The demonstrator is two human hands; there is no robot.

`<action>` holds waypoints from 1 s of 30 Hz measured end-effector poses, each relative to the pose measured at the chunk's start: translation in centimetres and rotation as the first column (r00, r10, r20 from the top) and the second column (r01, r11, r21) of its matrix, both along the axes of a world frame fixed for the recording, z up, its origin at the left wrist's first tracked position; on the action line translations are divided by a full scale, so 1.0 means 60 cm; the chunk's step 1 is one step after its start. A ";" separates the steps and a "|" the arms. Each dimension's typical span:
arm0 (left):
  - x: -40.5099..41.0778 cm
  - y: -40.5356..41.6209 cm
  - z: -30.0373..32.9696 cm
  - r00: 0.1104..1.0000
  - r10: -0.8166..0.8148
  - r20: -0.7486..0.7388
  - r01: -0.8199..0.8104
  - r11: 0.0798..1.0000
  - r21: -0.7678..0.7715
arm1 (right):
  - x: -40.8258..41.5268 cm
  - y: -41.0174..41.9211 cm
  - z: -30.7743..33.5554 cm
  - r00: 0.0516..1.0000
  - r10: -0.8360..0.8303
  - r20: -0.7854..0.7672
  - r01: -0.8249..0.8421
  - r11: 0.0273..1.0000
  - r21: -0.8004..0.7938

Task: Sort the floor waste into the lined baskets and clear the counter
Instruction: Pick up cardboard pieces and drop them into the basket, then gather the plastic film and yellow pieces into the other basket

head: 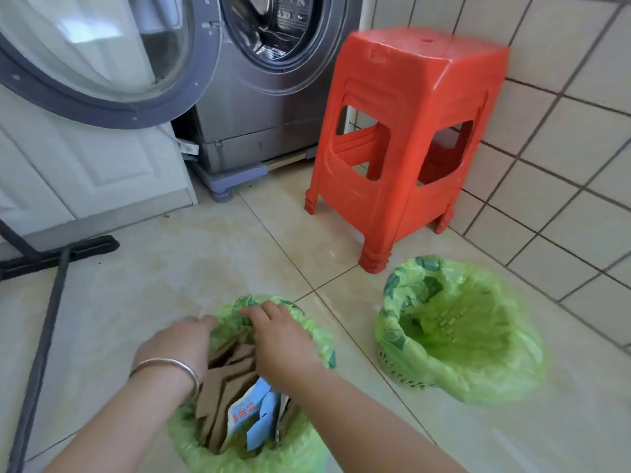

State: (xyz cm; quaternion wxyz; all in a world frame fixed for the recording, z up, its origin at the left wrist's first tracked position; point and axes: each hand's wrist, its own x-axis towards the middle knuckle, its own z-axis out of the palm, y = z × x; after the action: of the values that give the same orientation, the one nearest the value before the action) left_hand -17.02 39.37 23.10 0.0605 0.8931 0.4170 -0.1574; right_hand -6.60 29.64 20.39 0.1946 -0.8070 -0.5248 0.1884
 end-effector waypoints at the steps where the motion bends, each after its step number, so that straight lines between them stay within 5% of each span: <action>1: 0.016 -0.019 0.028 0.999 -0.038 0.024 0.036 0.998 0.059 | -0.003 -0.023 0.013 0.990 -0.116 -0.085 0.122 0.990 0.072; 6: 0.122 -0.221 0.113 0.903 -0.279 0.328 0.307 0.951 -0.035 | -0.004 -0.212 0.076 0.714 -0.542 -0.444 0.660 0.732 0.168; 13: 0.197 -0.546 0.106 0.791 -0.419 0.445 0.581 0.743 -0.332 | 0.024 -0.606 0.128 0.354 -0.821 -0.447 0.926 0.376 0.042; 18: 0.214 -0.667 0.016 0.851 -0.431 0.299 0.524 0.728 -0.442 | -0.007 -0.865 0.094 0.108 -0.912 -0.395 0.980 0.164 -0.111; 25: 0.176 -0.663 -0.161 0.829 -0.542 -0.134 0.468 0.806 -0.362 | -0.121 -0.973 -0.117 -0.057 -0.960 -0.275 0.831 0.107 -0.546; 30: 0.173 -0.658 -0.268 0.855 -0.504 -0.123 0.440 0.830 -0.343 | -0.216 -0.940 -0.242 -0.397 -0.912 -0.106 0.683 -0.216 -0.697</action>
State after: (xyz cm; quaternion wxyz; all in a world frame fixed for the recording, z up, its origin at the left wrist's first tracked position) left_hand -6.63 -0.14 7.02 0.1115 0.9270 0.1573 -0.3218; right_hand -19.53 -26.75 5.89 0.2915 -0.7898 0.4384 0.3147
